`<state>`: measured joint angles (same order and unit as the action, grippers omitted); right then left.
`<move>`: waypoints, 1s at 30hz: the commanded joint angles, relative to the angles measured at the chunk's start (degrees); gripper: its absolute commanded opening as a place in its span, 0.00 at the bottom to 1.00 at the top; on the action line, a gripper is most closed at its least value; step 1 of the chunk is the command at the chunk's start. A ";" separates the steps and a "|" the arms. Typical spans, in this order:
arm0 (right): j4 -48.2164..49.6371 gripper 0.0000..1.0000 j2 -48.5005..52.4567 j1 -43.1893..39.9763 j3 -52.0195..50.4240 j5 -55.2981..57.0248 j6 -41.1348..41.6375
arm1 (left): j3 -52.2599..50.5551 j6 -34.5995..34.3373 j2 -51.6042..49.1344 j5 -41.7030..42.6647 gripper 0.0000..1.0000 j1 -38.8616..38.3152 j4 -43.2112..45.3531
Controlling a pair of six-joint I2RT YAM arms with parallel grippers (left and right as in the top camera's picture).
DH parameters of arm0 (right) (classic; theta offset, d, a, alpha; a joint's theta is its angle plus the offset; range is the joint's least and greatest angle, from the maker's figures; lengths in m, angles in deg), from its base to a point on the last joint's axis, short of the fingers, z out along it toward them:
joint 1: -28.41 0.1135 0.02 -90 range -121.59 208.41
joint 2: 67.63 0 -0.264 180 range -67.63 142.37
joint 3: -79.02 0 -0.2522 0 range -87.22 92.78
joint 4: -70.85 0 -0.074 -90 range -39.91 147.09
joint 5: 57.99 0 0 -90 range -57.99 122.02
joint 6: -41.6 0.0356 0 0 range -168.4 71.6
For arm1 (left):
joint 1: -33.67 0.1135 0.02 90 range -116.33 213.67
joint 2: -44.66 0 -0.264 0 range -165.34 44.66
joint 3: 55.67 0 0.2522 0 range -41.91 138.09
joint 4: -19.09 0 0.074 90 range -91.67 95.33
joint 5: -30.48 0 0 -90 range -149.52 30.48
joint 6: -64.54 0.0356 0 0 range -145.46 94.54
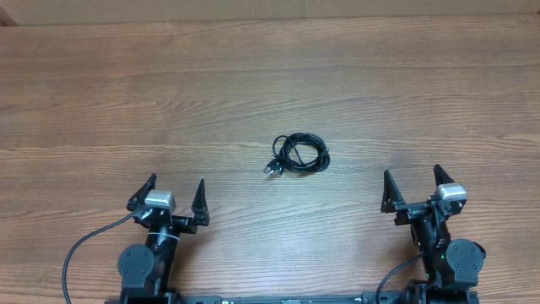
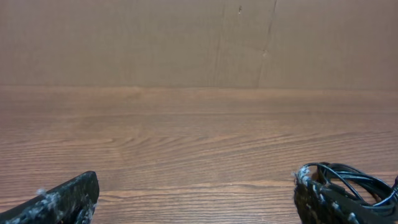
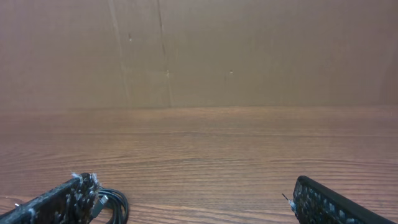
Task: Untangle cables
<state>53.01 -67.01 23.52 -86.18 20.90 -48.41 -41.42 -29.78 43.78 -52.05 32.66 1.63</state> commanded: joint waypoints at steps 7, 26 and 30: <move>0.28 1.00 -0.46 -0.39 -0.59 0.59 -0.26 | -0.20 0.68 0.57 -0.37 1.00 0.35 -0.17; 0.28 1.00 -0.46 -0.39 -0.59 0.59 -0.26 | -0.20 1.11 0.57 -1.92 1.00 0.35 -0.33; 0.28 1.00 -0.46 -0.39 -0.59 0.59 -0.26 | -0.20 0.52 0.57 -1.29 1.00 0.35 -0.22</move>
<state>53.01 -67.01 23.52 -86.18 20.88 -48.43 -41.42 -29.73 43.78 -52.93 32.66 1.54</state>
